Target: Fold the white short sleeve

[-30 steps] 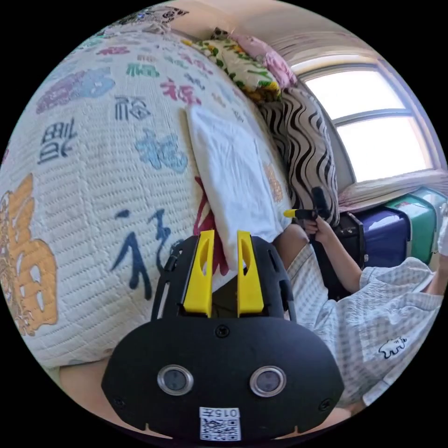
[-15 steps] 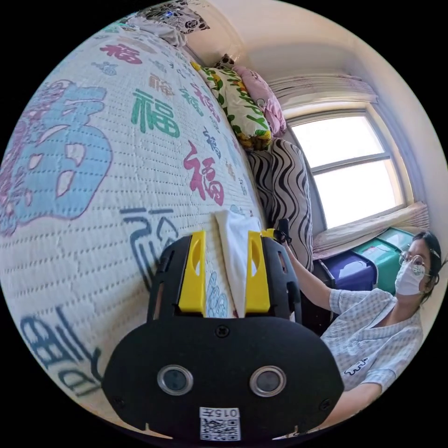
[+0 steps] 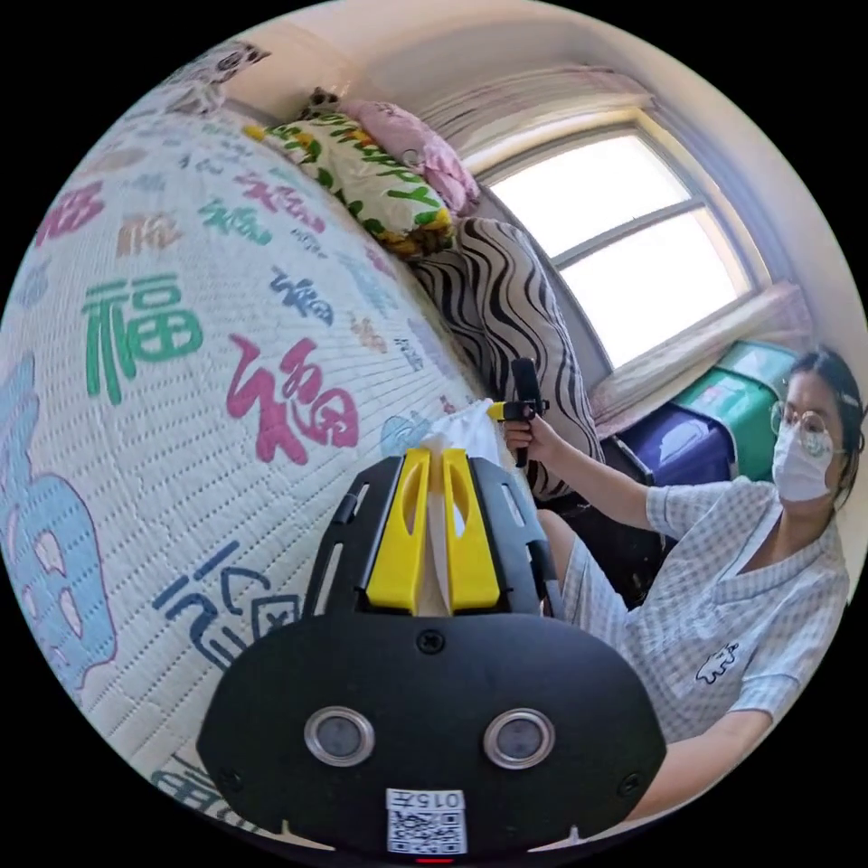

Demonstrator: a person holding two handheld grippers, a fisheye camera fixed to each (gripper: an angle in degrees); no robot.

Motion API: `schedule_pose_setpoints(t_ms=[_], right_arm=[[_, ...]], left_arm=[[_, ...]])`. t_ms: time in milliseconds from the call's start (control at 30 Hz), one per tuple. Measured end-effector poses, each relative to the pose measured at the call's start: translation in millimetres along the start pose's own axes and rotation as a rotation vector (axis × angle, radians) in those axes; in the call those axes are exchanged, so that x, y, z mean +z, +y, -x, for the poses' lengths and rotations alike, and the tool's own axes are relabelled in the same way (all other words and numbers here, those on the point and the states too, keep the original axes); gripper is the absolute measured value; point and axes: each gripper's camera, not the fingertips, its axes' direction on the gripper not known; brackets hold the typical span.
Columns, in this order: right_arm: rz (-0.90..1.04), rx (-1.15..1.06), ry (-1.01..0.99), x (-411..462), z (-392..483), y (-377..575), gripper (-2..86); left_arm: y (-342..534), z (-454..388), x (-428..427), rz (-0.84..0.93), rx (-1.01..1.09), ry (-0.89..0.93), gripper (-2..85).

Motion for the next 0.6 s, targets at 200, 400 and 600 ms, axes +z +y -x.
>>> schedule_pose_setpoints(t_ms=[200, 400, 600], right_arm=[[0.050, -0.272, 0.102, 0.0, 98.5, 48.6, 1.3], [0.261, -0.328, 0.226, 57.2, 139.6, 140.9, 1.1], [0.402, -0.221, 0.351, 116.4, 122.9, 194.0, 2.9]], left_arm=[[43.8, -112.8, -6.4, 0.038, 0.286, -0.064, 0.5], [140.0, -179.8, 38.3, 0.221, 0.333, -0.156, 0.8], [199.8, -192.5, 90.6, 0.350, 0.233, -0.280, 1.9]])
